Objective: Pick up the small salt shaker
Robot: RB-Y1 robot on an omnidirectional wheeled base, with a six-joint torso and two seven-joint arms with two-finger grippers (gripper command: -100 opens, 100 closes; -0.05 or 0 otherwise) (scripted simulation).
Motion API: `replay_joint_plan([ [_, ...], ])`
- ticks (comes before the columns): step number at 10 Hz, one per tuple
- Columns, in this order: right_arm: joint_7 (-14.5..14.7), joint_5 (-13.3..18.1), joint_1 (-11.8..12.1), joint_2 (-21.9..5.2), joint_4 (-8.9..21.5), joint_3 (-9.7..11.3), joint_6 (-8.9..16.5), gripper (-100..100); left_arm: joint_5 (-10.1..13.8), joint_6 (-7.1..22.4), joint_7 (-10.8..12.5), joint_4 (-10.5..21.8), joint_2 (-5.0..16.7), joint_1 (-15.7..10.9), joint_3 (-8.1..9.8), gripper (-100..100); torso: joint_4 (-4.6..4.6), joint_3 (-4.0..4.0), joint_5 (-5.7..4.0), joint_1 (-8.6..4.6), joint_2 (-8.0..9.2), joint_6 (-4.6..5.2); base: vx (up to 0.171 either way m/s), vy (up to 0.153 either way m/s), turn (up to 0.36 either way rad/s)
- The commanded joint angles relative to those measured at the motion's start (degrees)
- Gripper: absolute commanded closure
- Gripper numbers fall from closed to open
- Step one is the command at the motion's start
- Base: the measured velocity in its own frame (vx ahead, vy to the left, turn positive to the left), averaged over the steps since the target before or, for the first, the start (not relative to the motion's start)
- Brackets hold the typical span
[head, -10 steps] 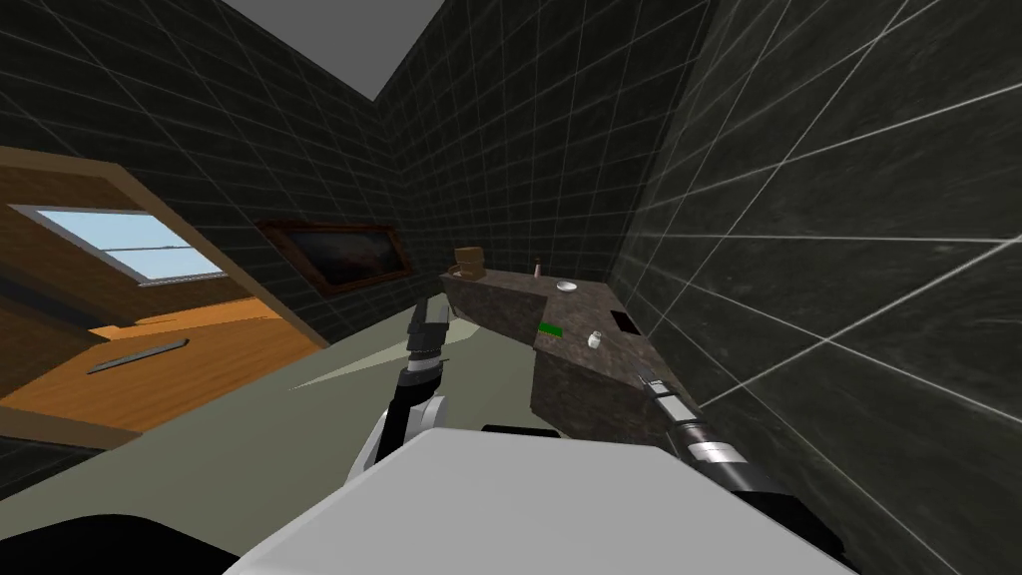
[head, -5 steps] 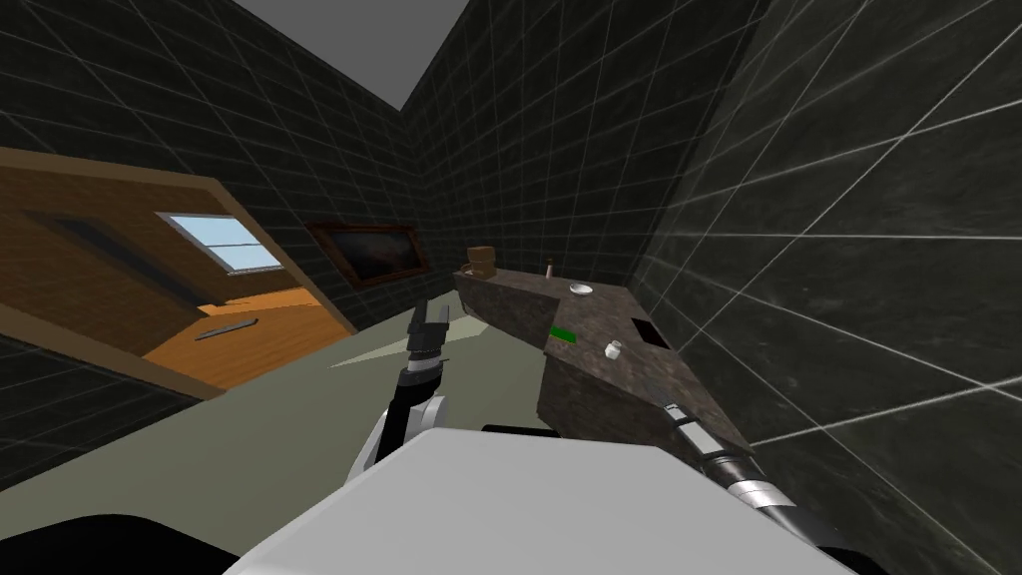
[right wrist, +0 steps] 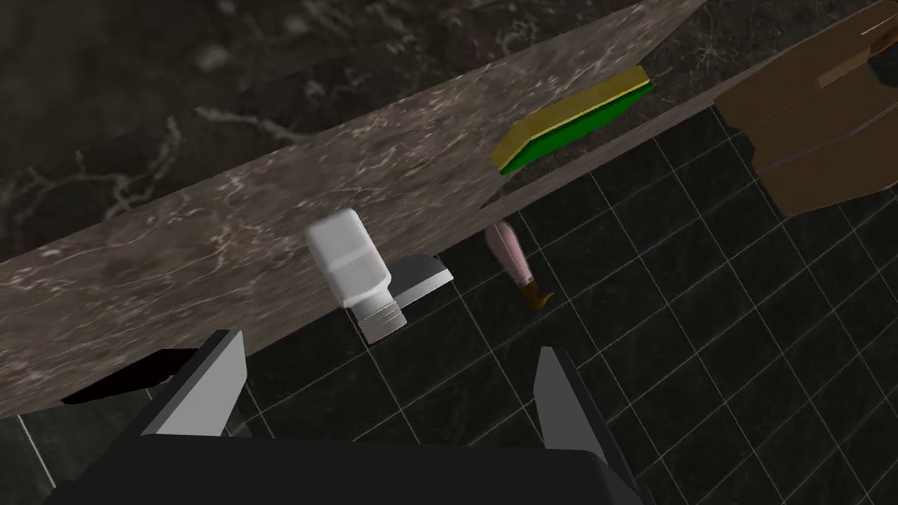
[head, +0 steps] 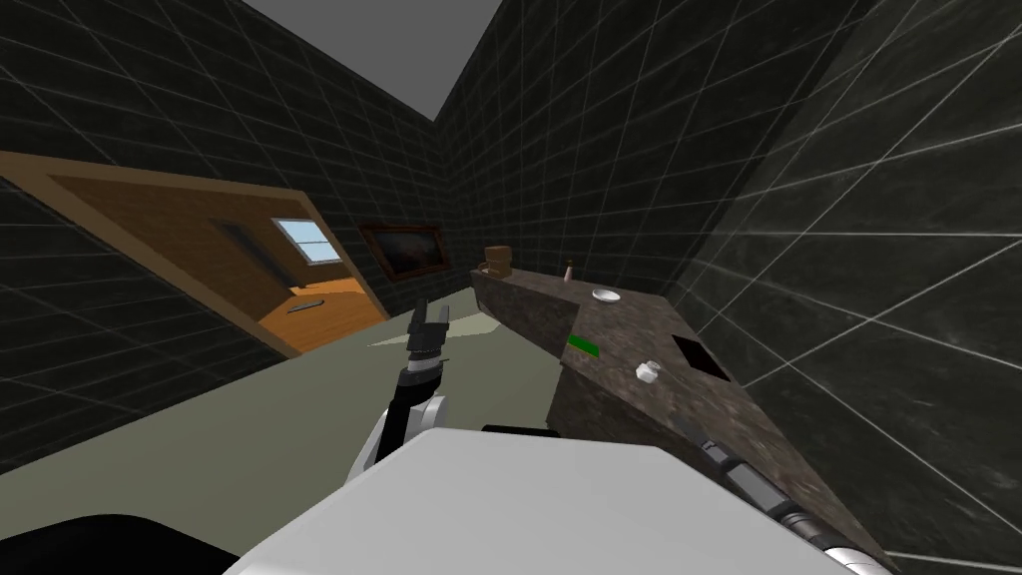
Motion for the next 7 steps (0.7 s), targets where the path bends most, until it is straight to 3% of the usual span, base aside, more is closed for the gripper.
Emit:
replay_joint_plan([
  [1,0.40,0.44,2.86,-2.86,0.69,-0.67,2.22,-100,0.00,0.00,0.00,0.00,0.00,0.00,0.00,0,0.00,0.00,0.00,0.00,0.00,0.00,0.055,0.020,0.331],
  [2,0.40,0.44,3.44,-3.20,0.69,-0.67,2.22,-100,0.00,0.00,0.00,0.00,0.00,0.01,0.01,0,0.00,-0.01,0.00,0.00,-0.03,0.03,0.038,0.012,0.092],
  [4,0.50,0.63,7.68,-6.87,2.45,-2.11,4.16,-100,0.00,0.00,0.00,0.00,0.00,0.00,0.00,0,0.02,0.03,-0.01,-0.01,0.06,0.03,0.041,0.017,0.303],
  [5,0.50,0.63,7.68,-7.51,2.45,-2.11,4.16,-100,0.00,0.00,0.00,0.00,0.00,0.00,0.00,0,0.00,0.01,0.00,0.00,0.01,0.02,0.044,0.007,0.087],
  [7,0.59,0.82,11.41,-11.27,4.30,-3.53,6.09,-100,0.00,0.00,0.00,0.00,0.00,0.01,0.01,0,0.01,0.02,-0.01,0.00,0.04,0.04,0.039,0.019,0.261],
])
